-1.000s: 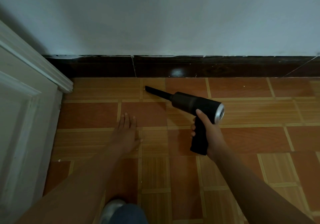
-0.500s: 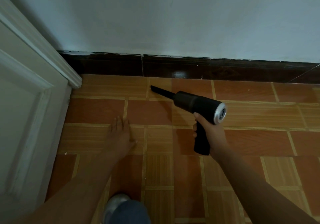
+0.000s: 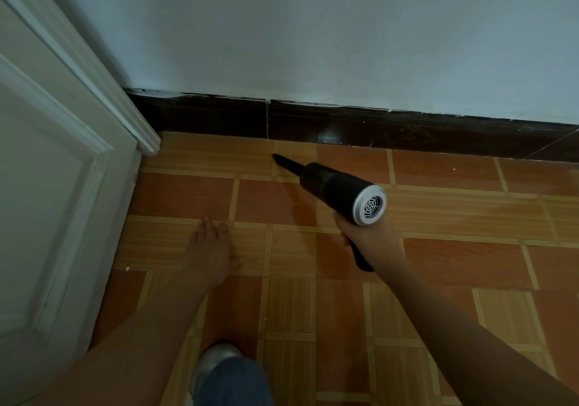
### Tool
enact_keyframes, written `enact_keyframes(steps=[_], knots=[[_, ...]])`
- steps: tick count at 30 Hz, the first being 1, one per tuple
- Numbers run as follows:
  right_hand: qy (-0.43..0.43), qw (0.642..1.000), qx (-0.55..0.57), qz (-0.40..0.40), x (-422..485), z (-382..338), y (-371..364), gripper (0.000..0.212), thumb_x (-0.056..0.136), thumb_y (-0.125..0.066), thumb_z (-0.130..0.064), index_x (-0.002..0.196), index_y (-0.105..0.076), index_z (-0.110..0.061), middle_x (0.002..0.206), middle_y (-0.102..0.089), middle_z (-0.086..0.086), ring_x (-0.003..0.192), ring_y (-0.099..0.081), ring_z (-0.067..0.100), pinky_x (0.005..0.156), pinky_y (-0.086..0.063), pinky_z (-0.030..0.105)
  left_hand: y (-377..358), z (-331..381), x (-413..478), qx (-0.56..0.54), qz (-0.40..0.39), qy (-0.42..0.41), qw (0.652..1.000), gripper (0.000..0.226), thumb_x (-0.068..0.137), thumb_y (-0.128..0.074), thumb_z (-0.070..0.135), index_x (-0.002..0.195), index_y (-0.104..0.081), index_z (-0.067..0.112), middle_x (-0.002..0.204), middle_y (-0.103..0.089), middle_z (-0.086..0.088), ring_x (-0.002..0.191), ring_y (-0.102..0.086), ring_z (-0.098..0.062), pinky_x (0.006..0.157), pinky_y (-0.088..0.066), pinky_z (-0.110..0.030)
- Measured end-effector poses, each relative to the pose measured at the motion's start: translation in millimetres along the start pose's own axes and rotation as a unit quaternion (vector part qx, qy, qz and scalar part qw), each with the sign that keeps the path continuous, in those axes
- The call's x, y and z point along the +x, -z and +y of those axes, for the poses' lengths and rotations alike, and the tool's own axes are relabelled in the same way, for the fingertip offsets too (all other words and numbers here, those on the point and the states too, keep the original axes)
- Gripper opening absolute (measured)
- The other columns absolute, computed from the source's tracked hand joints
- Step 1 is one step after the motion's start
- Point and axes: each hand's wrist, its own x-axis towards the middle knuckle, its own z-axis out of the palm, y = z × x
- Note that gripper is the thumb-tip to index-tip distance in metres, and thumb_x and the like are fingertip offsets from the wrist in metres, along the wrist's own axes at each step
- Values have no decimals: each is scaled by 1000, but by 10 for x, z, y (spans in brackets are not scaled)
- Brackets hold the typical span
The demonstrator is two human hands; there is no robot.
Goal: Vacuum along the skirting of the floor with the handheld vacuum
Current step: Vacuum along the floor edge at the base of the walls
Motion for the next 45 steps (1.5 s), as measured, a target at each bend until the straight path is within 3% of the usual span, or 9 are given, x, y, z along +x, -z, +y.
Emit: enact_keyframes(steps=[2,6,12,17,24,32,35,37,45], knots=[[10,1000,-20,5,5,-13,19,27,79,-70,-11,89,-51,-27,71,-61,-2,51,-58,2,49,-49,16,-1,-8,1,0,-2,0,1000,89,94,-43,53,151,5,5,155,10,-27,147,5,-35,119,-5,-42],[25,999,-29,18,-4,-13,52,38,77,-71,-9,93,-47,-35,77,-62,-1,60,-61,15,55,-52,29,0,-12,-1,-3,-7,0,1000,90,93,-43,53,151,6,6,155,10,-26,147,6,-35,119,-4,-41],[45,997,-64,6,-29,-76,-6,40,77,-73,-12,88,-44,-37,74,-58,-12,60,-58,0,50,-42,8,2,-19,-2,-9,-2,-5,1000,90,93,-45,54,151,5,6,156,9,-26,147,5,-35,120,-4,-42],[61,996,-67,-9,6,-115,-100,43,77,-72,-10,87,-42,-39,80,-59,-8,71,-60,13,62,-48,25,18,-38,-29,-5,-8,-11,1000,91,93,-45,53,151,8,6,155,12,-26,147,7,-34,119,-3,-41],[61,996,-65,6,30,-70,-19,37,76,-73,-13,88,-45,-35,77,-59,-10,67,-60,8,57,-46,19,28,-31,-15,-10,-14,-11,1000,91,92,-47,52,151,6,5,155,12,-27,146,7,-36,120,-5,-41],[62,992,-106,-2,66,-99,-68,39,76,-74,-14,80,-43,-38,77,-59,-8,74,-63,18,65,-54,34,38,-39,-18,-12,-12,-17,1000,93,92,-47,54,151,7,7,155,12,-26,146,7,-35,119,-4,-40],[64,987,-145,-31,95,-174,-155,25,78,-73,-18,98,-58,-20,85,-61,1,80,-63,19,72,-55,38,-7,-84,-30,-20,0,-24,1000,93,91,-46,56,151,7,9,156,13,-23,147,8,-32,120,-3,-40],[83,982,-167,-39,120,-224,-213,38,79,-72,-20,112,-58,-8,92,-64,5,83,-63,20,73,-55,37,-33,-100,-27,-31,3,-23,999,94,91,-46,56,151,8,9,156,14,-21,147,10,-30,120,-2,-39],[125,966,-207,-91,259,-407,-437,47,80,-69,-34,120,-54,-13,92,-62,-2,82,-60,11,66,-50,21,-86,-157,-77,-33,29,-17,999,98,89,-45,61,150,6,4,157,13,-20,147,10,-29,119,-1,-39]])
